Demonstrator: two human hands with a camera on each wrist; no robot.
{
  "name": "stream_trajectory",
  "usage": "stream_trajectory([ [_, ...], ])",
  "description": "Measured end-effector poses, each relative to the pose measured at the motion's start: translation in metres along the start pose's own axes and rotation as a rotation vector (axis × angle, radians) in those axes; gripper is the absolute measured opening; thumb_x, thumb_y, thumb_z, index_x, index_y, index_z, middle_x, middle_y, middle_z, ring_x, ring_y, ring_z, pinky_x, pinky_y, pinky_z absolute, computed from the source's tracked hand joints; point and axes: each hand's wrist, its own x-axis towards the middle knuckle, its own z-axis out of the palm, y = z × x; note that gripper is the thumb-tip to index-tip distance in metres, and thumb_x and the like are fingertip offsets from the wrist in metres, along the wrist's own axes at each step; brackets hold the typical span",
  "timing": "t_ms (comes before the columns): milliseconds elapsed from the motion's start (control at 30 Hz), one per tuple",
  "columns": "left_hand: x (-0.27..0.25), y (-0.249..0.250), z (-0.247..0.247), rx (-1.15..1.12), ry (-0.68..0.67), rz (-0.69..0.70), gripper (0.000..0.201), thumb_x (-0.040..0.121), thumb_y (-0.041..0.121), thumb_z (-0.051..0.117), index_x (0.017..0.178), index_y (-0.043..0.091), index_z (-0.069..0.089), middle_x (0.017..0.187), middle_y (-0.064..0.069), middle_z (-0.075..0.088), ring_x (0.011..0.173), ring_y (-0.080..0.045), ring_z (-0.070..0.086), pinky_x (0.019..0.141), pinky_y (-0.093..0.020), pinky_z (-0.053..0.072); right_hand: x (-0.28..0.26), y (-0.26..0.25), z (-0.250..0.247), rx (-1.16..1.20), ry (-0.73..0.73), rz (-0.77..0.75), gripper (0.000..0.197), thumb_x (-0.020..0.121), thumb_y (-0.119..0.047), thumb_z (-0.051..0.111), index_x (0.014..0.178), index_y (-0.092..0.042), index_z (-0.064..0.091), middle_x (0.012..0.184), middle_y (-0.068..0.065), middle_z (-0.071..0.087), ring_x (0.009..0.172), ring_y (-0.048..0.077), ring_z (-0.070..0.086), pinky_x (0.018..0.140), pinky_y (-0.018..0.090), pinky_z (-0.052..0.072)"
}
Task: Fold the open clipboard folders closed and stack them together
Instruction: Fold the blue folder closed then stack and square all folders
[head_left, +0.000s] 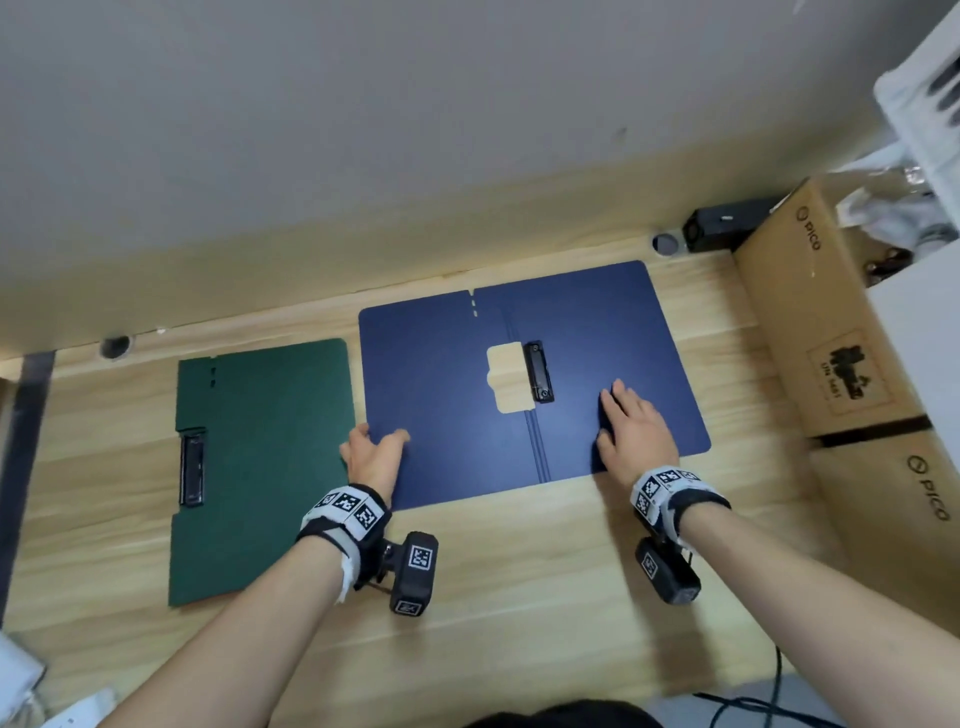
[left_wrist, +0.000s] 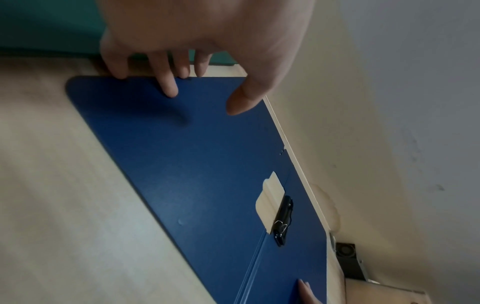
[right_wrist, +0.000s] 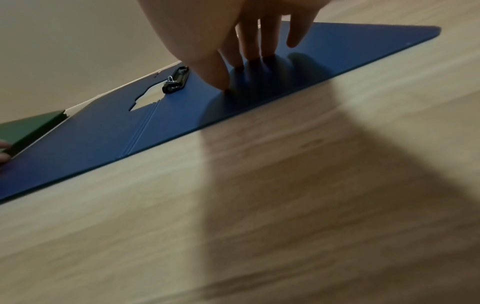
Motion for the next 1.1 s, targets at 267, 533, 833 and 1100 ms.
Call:
stream_trajectory([
  [267,0.001,-0.013,-0.005,-0.052,-0.035,-0.071,0.057,0.069,0.031,0.062,0.119,0.004,0.056,0.116,-0.013,0.063,0.1,-0.031,0.06,0.093,-0.04,0.048,-0.014,0.024,-0.015,-0.054,-0.055,0.016,0.061,0.093,-0.024,0.045,0.15,-0.014,0.028,0.161,0.006,0.022,0.145,0.027,0.026,0.119,0.037,0.024],
  [533,-0.026,-0.019,-0.013,-0.145,-0.153,-0.061,0.017,0.074,0.011,0.067,0.064,0.012,0.053,0.045,-0.001,0.044,0.034,-0.014,0.035,0.04,-0.017,0.026,-0.029,0.039,-0.022,-0.034,-0.192,0.077,0.066,0.093,-0.032,0.045,0.153,-0.019,0.021,0.164,0.0,0.01,0.148,0.024,0.015,0.115,0.038,0.032],
  [833,-0.065,-0.001,-0.079,-0.099,-0.222,0.17,0.016,0.087,0.0,0.063,0.097,0.01,0.054,0.078,-0.006,0.061,0.064,-0.016,0.055,0.057,-0.027,0.042,-0.032,-0.014,-0.02,-0.031,-0.218,0.049,0.054,0.092,-0.039,0.041,0.143,-0.02,0.037,0.16,-0.001,0.021,0.14,0.024,0.029,0.102,0.036,0.043],
  [1100,-0.078,0.019,-0.14,-0.122,-0.235,0.334,0.012,0.088,0.002,0.062,0.091,0.011,0.055,0.072,-0.003,0.061,0.071,-0.021,0.058,0.069,-0.036,0.046,-0.058,-0.093,0.006,-0.071,-0.229,-0.07,0.061,0.09,-0.042,0.038,0.146,-0.02,0.032,0.162,-0.002,0.018,0.143,0.021,0.026,0.104,0.034,0.041],
])
